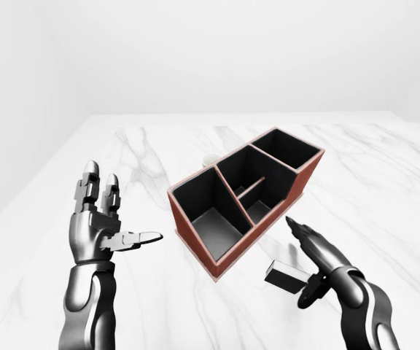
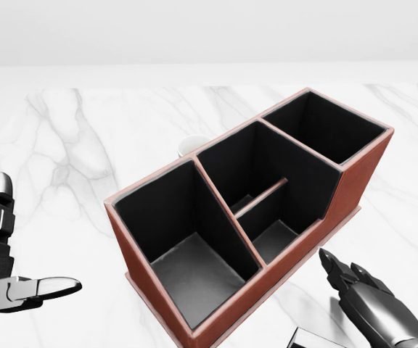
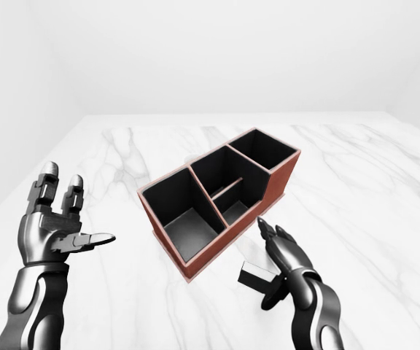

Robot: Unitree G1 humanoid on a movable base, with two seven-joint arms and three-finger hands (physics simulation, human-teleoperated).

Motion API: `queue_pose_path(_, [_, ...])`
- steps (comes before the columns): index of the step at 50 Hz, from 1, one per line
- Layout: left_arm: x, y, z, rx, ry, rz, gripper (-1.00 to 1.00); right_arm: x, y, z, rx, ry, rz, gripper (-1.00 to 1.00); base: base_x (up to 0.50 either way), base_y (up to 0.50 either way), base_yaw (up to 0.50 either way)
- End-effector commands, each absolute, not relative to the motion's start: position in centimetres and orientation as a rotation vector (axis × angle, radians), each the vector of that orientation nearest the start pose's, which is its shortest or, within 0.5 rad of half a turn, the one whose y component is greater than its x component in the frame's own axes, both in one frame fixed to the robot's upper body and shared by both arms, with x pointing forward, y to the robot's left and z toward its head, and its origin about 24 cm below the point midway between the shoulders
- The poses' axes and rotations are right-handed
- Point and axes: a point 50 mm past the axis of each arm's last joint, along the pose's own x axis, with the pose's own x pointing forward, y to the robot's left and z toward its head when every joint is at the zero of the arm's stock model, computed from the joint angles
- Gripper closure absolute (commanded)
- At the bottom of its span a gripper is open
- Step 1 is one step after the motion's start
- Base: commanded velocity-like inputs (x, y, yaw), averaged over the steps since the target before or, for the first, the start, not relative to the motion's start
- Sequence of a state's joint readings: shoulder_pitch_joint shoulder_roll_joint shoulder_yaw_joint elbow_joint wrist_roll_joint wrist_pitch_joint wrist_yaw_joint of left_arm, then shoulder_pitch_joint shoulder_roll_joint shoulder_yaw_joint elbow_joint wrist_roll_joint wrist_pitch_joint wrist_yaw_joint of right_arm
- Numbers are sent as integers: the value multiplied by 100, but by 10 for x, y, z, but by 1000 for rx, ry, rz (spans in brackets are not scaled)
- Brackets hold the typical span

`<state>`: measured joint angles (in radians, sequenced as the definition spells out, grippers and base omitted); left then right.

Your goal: Pick up the book and place it in the left compartment of the caddy.

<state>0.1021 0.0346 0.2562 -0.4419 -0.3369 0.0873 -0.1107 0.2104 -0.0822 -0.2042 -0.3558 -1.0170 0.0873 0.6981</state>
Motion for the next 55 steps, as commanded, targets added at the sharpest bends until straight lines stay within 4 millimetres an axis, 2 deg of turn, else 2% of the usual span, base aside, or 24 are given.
queue_pose_path(1, [218,209,117,-214,-309,84,-100,205,-203,55,-1080,402,294,-100,0,0,0])
queue_pose_path(16, [217,209,117,-215,-313,82,-100,205,-199,56,-1090,393,307,-100,0,0,0])
queue_pose_path(34, [217,210,118,-217,-314,85,-100,202,-199,38,-1027,444,361,-100,0,0,0])
queue_pose_path(45, [219,209,116,-217,-305,84,-100,189,-205,20,-931,514,381,-100,0,0,0])
queue_pose_path(55, [219,208,115,-215,-300,84,-100,178,-214,14,-911,560,364,-100,0,0,0])
